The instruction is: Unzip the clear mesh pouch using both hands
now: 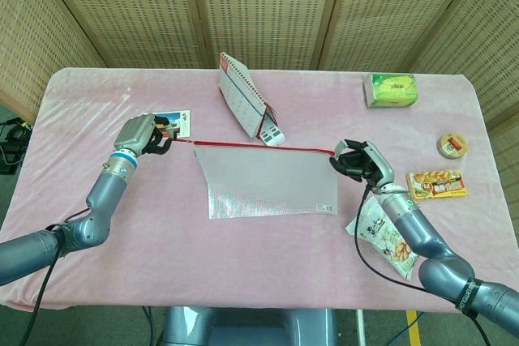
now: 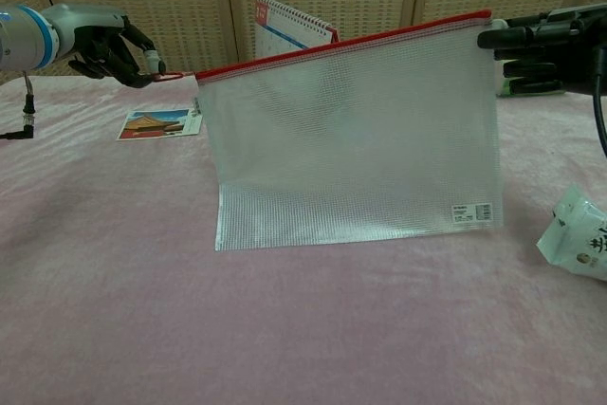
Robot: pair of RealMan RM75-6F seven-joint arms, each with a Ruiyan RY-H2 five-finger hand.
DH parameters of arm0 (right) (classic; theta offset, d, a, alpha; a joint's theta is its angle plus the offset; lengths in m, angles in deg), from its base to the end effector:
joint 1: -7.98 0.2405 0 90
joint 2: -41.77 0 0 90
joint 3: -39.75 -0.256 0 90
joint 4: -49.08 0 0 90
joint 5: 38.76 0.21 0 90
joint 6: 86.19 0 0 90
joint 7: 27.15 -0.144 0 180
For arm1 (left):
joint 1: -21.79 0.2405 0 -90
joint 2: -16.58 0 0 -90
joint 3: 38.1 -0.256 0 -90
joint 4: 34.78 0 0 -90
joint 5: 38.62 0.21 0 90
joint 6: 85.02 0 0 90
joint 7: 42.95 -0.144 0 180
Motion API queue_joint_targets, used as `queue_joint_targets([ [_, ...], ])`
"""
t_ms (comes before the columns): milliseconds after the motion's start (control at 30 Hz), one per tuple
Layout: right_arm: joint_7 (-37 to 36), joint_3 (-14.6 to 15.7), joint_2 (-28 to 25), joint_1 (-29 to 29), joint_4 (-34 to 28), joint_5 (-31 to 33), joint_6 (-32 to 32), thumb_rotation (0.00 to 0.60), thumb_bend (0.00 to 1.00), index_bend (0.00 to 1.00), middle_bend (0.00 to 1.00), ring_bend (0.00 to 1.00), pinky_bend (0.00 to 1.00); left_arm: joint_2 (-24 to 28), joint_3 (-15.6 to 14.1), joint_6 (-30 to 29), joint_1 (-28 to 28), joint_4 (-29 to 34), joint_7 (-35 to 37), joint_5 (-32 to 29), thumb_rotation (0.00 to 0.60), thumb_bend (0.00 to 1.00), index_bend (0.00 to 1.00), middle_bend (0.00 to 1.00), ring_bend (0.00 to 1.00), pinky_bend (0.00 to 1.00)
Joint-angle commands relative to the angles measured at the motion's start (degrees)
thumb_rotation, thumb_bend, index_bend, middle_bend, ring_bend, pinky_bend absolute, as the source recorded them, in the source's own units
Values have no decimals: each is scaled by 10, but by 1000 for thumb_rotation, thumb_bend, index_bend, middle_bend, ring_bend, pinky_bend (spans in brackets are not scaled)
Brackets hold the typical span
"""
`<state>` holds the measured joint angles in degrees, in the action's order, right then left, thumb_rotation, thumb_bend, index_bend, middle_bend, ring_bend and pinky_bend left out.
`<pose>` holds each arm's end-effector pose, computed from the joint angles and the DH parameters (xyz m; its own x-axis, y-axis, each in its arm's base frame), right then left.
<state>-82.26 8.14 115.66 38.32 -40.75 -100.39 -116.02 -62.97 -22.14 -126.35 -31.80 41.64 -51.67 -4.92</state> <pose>-0.1859 -0.3744 0.0790 -0.7847 -0.3310 0.5242 -0.6122 0.2803 -0.7394 -0.1613 0.4388 0.0539 0.1295 0.3438 0.9301 0.9903 0.0020 -0.1386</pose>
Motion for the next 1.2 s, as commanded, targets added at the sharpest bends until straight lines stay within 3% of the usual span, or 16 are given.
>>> queue_joint_targets([
  [33,52,27,-8,13,15,-12,1,600,0,89,969,966,1000,9,2,5,9,7,17,26,600,0,0,912,944,1000],
  [67,110,42,-15,13,22,-36,-34,600,0,78,967,964,1000,20,7,-24,25,24,31,62,600,0,0,911,944,1000],
  [233,218,74,-27,-12,2,-65,-137,600,0,71,960,959,1000,53,2,-91,72,67,70,160,600,0,0,910,944,1000],
  [367,341,112,-29,-43,22,-150,-264,600,0,102,933,936,1000,76,-18,-180,120,96,74,240,600,0,0,898,934,1000],
  [467,451,147,-23,-74,67,-235,-383,600,0,145,850,888,991,77,-43,-313,178,110,41,310,600,0,0,833,878,996],
  [500,472,157,-25,-85,73,-254,-411,600,0,159,803,863,958,77,-54,-348,198,119,32,327,600,0,0,753,800,960],
  [567,506,175,-32,-107,77,-273,-452,600,0,169,690,764,795,89,-78,-386,233,147,10,345,600,0,0,468,506,720],
  [633,540,191,-43,-127,69,-276,-470,600,0,163,449,485,378,108,-98,-407,260,182,-11,352,600,0,0,90,101,231],
  [700,574,203,-53,-147,55,-277,-492,600,0,148,219,192,83,128,-117,-423,286,220,-22,361,600,0,0,0,0,22],
  [733,584,208,-56,-158,50,-276,-506,600,0,138,112,73,14,138,-128,-428,300,235,-23,365,600,0,0,0,0,0],
  [767,592,216,-59,-173,42,-277,-524,600,0,129,53,20,0,152,-144,-436,317,253,-23,374,600,0,0,0,0,0],
  [833,597,225,-63,-190,33,-279,-545,600,0,106,2,0,0,165,-160,-448,336,266,-19,393,600,0,0,0,0,0],
  [967,607,256,-74,-231,20,-281,-579,600,0,54,0,0,0,162,-191,-489,380,244,-8,453,600,0,0,0,0,0],
  [1200,568,280,-71,-266,57,-292,-616,600,0,33,0,0,0,126,-210,-500,421,184,46,486,600,0,0,0,0,0],
])
